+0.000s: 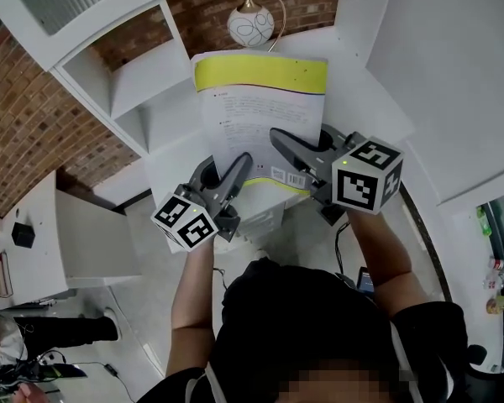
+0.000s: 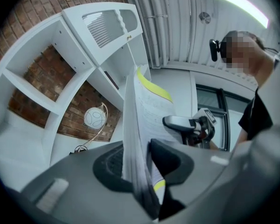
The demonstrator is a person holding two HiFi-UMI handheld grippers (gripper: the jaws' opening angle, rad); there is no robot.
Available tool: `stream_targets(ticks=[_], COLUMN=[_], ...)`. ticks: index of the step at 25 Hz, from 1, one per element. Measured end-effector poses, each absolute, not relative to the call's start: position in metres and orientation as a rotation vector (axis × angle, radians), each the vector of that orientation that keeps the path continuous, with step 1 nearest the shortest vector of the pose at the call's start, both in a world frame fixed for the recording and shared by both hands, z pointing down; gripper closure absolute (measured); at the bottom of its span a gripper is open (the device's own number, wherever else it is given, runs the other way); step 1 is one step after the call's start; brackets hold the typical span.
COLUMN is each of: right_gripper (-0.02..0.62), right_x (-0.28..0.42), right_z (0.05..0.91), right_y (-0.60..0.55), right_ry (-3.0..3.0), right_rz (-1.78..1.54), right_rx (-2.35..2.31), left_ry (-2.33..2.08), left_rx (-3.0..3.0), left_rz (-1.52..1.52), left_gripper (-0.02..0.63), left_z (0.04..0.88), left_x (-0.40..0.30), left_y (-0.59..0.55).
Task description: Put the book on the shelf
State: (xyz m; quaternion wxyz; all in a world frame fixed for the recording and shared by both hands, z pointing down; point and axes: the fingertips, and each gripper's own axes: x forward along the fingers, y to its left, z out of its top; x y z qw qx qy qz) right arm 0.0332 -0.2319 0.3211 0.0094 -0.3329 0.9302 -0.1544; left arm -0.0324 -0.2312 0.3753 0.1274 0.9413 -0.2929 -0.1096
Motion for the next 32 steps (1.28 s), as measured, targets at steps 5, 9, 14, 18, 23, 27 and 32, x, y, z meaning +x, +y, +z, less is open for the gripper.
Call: stream_targets(ticks=[5,9,14,18,23,27,32], right_gripper=[0.529,0.529,0.529,0.529,0.529,0.529,0.529], right_x=[0.018,0.010,0.005,0.006,0.010,0.015,0.020], right_z=[0.312,0.315,0.323,0.323,0.317,0.318,0.295], right_y=[-0.257,-0.272,-0.281,-0.284,-0.289,-0.296,-0.309], right_ry=[2.896,2.880,2.849,2.820,2.787,2.776,2.782], right_rz=[-0.479,-0.488,-0.499,-0.493,-0.454,-0.443,-0.425], right_rx=[-1.083,-1.114,-1.169,-1.235,-1.288,-1.275,-1.249], left_ry=[-0.801,-0.784,-0.746,-0.701,-0.659,-0.693,-0.763], left_rx=[2.761,2.790,2.820,2.843,2.862,2.890,2.915], left_rz=[-0.336,-0.349,-0.358,-0.375,-0.386,-0.416,-0.404], left_gripper=[0.495,0.486,0.473,0.465,0.450,0.428,0.407], left_z=[0.368,0.371,0.381,0.382,0.376,0.376,0.353], left_x=[-0.046,-0.055,-0.060,-0.059,-0.056,-0.055,-0.052], left_y=[-0.258,-0.274,-0.285,-0.291,-0.300,-0.310,-0.323])
